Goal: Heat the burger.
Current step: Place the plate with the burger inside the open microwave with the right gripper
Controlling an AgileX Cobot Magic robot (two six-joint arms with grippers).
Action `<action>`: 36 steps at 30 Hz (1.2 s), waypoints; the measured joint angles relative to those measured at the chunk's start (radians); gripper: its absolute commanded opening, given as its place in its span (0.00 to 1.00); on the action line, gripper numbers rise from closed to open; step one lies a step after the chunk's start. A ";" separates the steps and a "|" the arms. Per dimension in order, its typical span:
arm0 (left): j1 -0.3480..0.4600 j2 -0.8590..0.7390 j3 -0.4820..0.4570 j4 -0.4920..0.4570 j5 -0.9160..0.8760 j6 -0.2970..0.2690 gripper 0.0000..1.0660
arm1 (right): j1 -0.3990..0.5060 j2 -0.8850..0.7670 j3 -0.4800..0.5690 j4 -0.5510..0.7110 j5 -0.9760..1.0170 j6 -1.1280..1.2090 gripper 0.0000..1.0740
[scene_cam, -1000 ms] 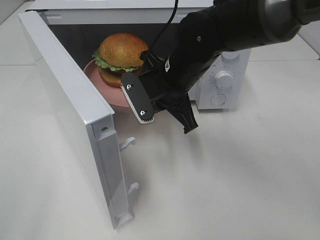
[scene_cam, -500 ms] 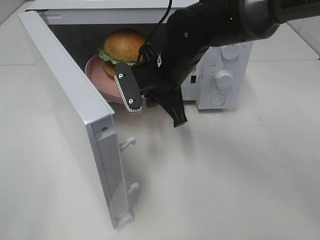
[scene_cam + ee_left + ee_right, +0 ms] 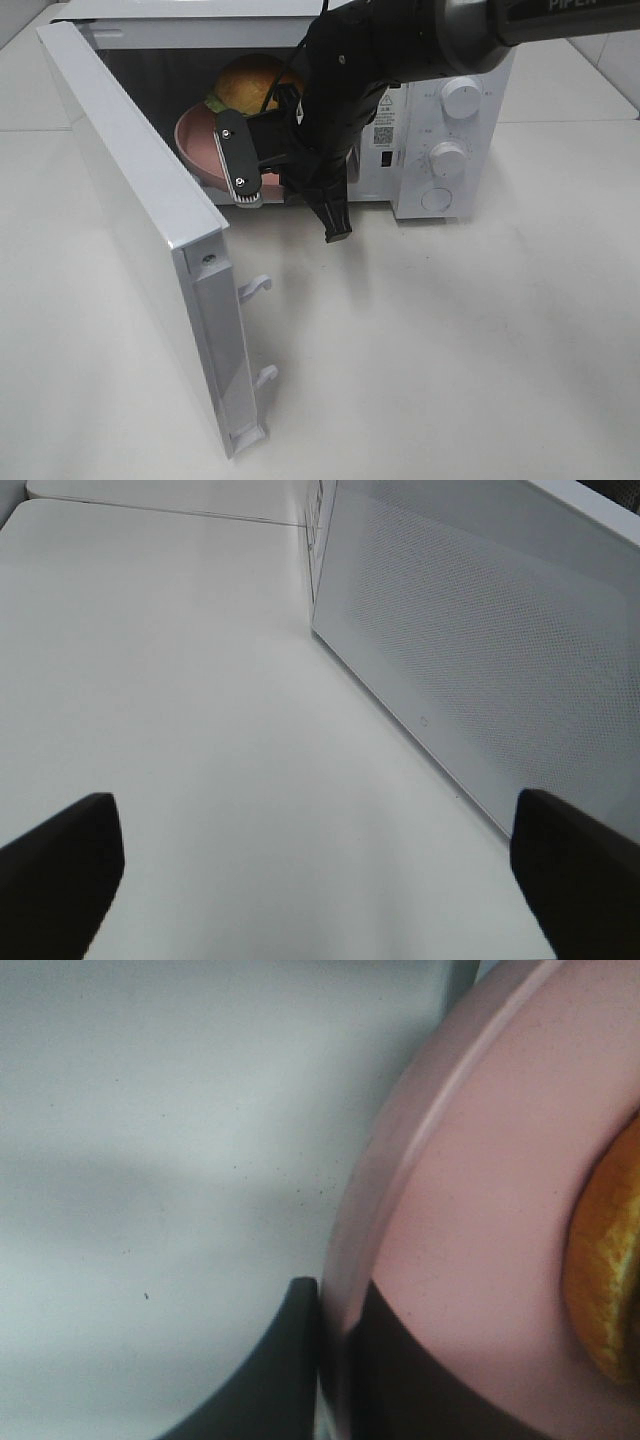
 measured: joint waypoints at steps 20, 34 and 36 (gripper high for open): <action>0.000 0.000 0.000 0.000 0.000 0.000 0.92 | 0.000 0.168 -0.229 -0.097 0.077 0.212 0.00; 0.000 0.000 0.000 0.000 0.000 0.000 0.92 | 0.000 0.196 -0.269 -0.115 0.076 0.215 0.11; 0.000 0.000 0.000 0.000 0.000 0.000 0.92 | 0.000 0.196 -0.271 -0.115 0.075 0.214 0.17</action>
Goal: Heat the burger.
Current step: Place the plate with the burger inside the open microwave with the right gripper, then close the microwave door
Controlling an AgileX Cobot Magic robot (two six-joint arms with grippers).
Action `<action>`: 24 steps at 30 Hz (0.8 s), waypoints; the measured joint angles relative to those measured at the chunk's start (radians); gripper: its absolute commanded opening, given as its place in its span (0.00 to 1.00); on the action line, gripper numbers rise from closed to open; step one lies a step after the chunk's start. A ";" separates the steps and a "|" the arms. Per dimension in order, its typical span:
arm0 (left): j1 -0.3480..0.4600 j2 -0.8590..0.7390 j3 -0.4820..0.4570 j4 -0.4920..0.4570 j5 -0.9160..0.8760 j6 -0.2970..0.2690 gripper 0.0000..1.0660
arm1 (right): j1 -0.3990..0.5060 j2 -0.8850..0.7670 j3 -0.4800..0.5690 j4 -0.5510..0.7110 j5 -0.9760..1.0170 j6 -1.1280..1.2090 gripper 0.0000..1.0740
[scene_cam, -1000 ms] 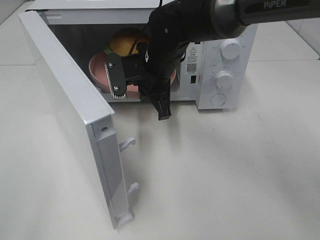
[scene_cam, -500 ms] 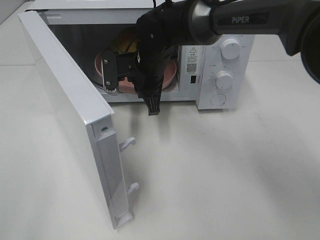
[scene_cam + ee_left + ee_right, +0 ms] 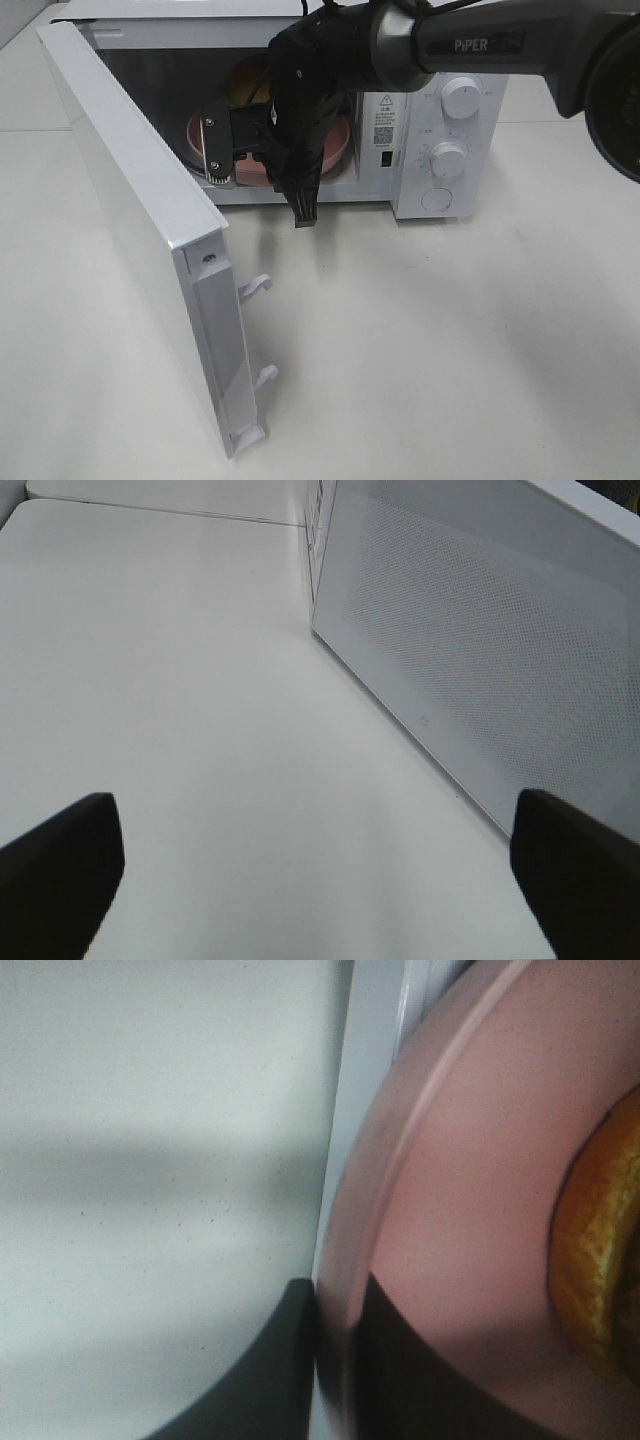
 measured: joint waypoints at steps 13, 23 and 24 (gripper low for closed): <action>0.000 0.000 0.000 0.000 0.000 0.000 0.92 | 0.020 0.000 -0.001 0.023 -0.007 0.026 0.42; 0.000 0.000 0.000 0.000 0.000 0.000 0.92 | 0.031 -0.080 0.126 0.027 -0.091 0.059 0.52; 0.000 0.000 0.000 0.000 0.000 0.000 0.92 | 0.031 -0.107 0.165 0.022 -0.116 0.067 0.55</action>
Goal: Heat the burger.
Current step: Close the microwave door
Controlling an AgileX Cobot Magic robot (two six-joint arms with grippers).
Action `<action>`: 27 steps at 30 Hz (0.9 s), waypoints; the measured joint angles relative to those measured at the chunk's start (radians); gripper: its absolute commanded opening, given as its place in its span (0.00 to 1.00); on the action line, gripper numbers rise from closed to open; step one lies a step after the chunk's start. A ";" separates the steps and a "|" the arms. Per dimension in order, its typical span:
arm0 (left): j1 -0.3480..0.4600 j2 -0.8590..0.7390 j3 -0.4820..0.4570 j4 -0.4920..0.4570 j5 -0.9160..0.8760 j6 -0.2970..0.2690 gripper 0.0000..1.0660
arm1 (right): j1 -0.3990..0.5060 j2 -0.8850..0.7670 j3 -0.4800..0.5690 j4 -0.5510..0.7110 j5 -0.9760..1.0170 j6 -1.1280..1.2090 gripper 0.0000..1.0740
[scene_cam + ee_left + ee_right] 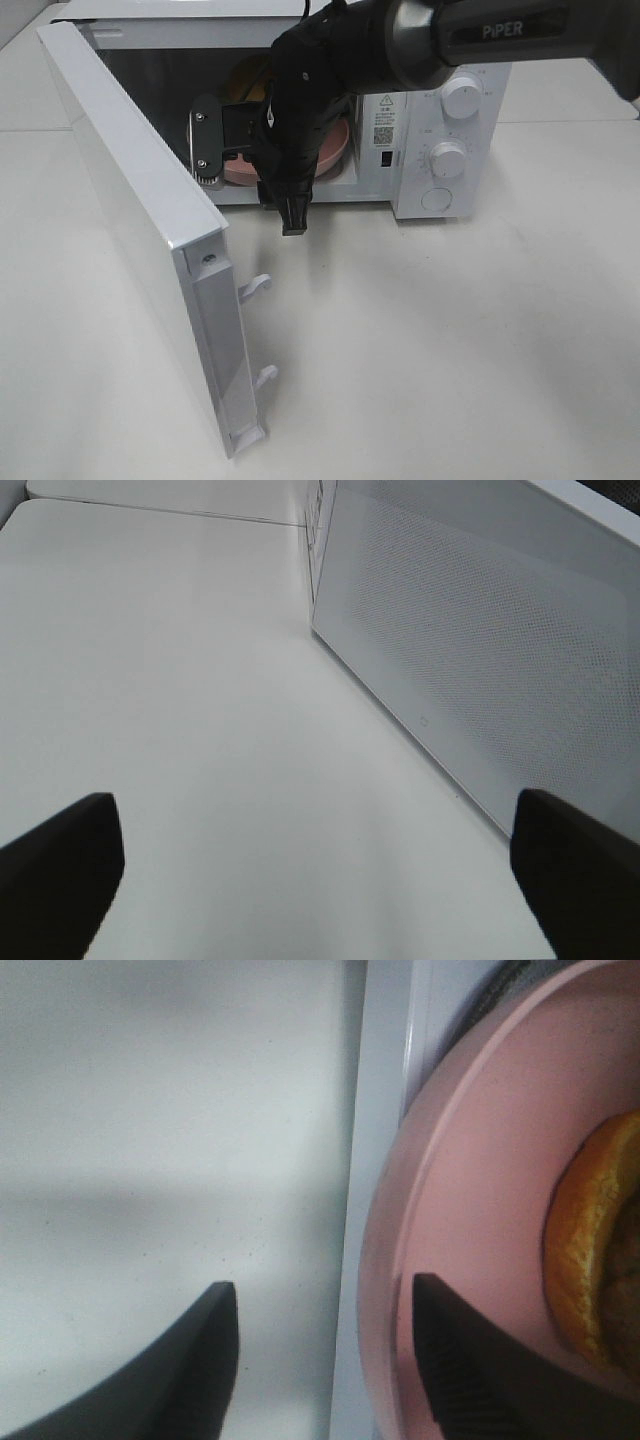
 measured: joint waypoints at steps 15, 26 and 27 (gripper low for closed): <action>0.000 0.000 0.000 0.000 0.000 0.000 0.92 | -0.009 -0.167 0.235 -0.025 -0.141 0.054 0.72; 0.000 0.000 0.000 0.000 0.000 0.000 0.92 | -0.041 -0.327 0.375 -0.024 -0.205 0.202 0.71; 0.000 0.000 0.000 0.000 0.000 0.000 0.92 | -0.041 -0.327 0.375 -0.024 -0.205 0.202 0.71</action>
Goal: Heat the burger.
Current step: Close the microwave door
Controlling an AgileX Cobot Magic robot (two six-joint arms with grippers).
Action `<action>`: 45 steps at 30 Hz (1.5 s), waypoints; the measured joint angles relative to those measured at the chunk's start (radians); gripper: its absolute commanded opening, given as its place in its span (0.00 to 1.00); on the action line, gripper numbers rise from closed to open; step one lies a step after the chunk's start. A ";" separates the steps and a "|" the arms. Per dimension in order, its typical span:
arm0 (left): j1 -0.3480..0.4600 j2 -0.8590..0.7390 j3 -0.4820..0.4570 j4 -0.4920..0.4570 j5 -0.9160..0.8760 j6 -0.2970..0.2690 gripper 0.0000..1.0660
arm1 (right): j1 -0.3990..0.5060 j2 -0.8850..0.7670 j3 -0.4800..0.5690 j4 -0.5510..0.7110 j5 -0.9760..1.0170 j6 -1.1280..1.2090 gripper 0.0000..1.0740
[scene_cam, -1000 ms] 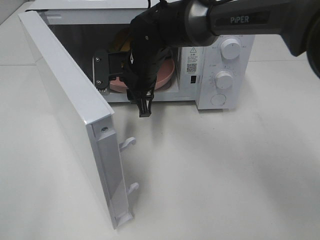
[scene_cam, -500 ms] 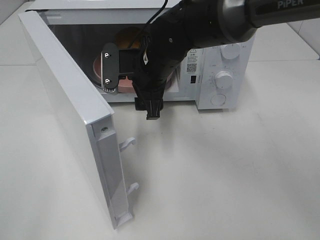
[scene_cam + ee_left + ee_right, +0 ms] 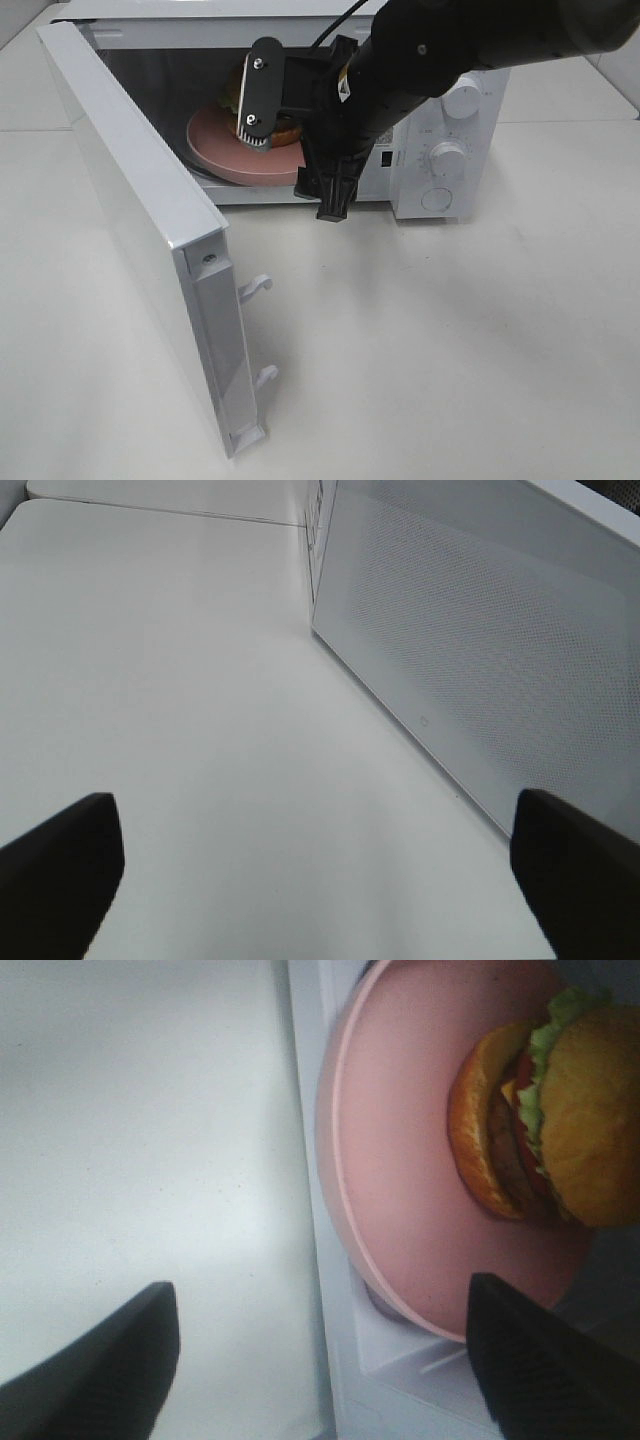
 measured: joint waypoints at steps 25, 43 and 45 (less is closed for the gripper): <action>0.000 0.000 0.000 0.000 0.000 0.000 0.92 | -0.014 -0.451 0.269 0.015 0.267 0.598 0.77; 0.000 0.000 0.000 0.000 0.000 0.000 0.92 | -0.014 -0.765 0.291 0.135 0.746 0.724 0.71; 0.000 0.000 0.000 0.000 0.000 0.000 0.92 | -0.014 -0.831 0.307 0.135 0.761 0.744 0.71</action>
